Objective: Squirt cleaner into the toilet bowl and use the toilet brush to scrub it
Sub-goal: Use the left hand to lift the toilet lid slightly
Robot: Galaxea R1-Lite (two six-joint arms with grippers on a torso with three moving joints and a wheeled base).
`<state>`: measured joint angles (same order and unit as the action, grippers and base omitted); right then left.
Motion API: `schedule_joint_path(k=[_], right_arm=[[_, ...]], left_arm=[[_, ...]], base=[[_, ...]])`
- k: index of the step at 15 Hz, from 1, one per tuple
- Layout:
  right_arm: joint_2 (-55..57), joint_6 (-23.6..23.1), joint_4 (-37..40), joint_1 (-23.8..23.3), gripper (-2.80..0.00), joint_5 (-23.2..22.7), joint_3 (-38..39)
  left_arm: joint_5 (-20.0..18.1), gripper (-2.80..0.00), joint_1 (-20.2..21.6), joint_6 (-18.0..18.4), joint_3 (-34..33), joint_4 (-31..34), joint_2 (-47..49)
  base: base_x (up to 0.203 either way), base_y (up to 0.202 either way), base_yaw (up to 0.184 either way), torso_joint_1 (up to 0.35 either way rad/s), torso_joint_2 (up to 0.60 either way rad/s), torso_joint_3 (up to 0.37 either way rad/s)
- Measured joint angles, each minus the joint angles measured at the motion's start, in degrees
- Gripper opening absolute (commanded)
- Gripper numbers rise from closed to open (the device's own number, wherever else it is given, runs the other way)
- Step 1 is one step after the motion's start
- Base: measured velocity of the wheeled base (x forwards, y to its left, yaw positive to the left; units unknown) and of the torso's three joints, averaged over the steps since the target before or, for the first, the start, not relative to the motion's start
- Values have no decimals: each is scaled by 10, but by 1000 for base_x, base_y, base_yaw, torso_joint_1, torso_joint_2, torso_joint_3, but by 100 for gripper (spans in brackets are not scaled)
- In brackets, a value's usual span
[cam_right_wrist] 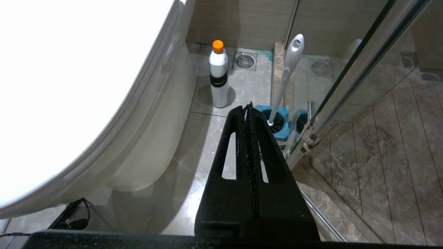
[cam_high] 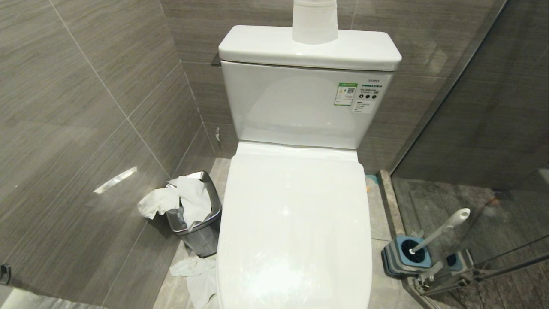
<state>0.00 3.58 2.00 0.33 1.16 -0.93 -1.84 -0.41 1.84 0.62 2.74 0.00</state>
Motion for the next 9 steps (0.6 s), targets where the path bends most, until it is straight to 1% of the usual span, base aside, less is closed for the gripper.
schedule_joint_path(k=[9], right_arm=[[0, 0, 0, 0, -280, 0, 0]], left_arm=[[0, -280, 0, 0, 0, 0, 0]], base=[[0, 0, 0, 0, 0, 0]])
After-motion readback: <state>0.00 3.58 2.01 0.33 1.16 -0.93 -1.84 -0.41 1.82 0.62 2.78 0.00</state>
